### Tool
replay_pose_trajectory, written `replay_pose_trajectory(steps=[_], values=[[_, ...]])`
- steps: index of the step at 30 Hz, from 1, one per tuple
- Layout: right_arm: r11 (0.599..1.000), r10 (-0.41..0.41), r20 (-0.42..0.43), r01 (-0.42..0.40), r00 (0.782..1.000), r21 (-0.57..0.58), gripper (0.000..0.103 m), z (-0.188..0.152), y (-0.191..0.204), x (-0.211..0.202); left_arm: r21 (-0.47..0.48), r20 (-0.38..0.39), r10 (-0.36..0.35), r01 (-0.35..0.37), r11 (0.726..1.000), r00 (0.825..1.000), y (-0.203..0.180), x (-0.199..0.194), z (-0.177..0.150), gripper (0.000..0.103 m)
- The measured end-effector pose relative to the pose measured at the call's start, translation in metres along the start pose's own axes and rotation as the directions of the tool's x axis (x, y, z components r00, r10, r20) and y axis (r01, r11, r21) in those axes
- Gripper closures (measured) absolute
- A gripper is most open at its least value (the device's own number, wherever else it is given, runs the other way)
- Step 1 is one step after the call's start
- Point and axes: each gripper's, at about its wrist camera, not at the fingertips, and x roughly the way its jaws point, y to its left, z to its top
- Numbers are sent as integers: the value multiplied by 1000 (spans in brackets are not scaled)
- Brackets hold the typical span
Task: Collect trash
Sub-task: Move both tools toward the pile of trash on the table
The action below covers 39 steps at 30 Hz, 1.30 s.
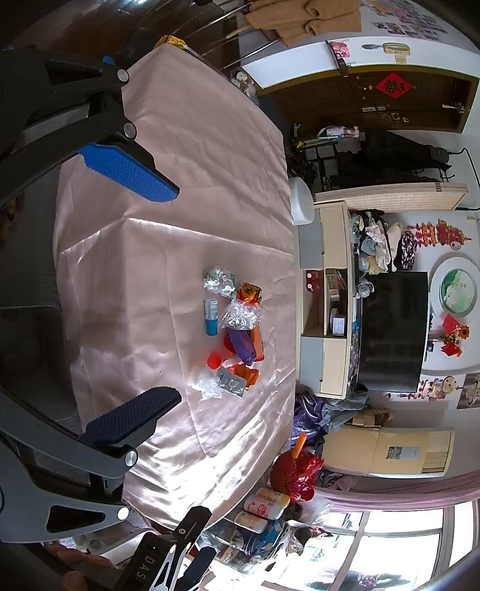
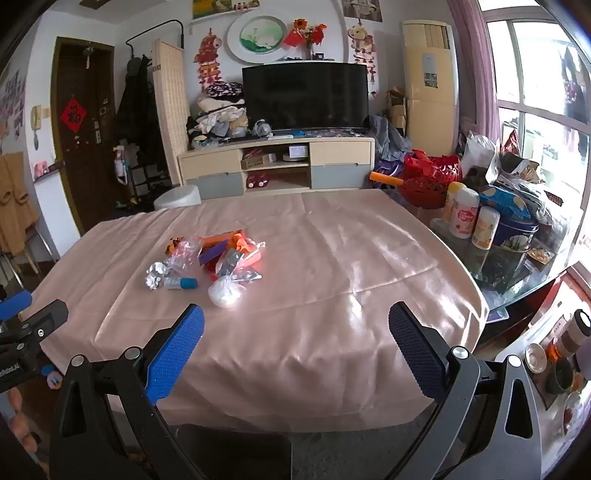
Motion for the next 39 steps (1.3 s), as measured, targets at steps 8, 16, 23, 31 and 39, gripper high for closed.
replay_pose_trajectory(steps=[8,16,23,31,39], values=[[1000,1,3,-1,1000,14,3,1,-3,-1,-3,-4,1,-1,1000,1000,0,1,0,8],[1000,14,-39,-13,999,20,3,0,-7,8,16,-45,-8,8,1000,999,3,13,-8,8],[996,77,-89,-73,993,47,3,-2,-5,21,21,-125,-19,22,1000,992,14,31,-15,8],[994,104,-106,-106,989,-5,3,7,24,42,27,-212,7,-1,1000,977,23,64,1,8],[988,155,-208,-151,966,34,17,25,35,97,13,-232,33,-30,999,972,38,89,32,8]])
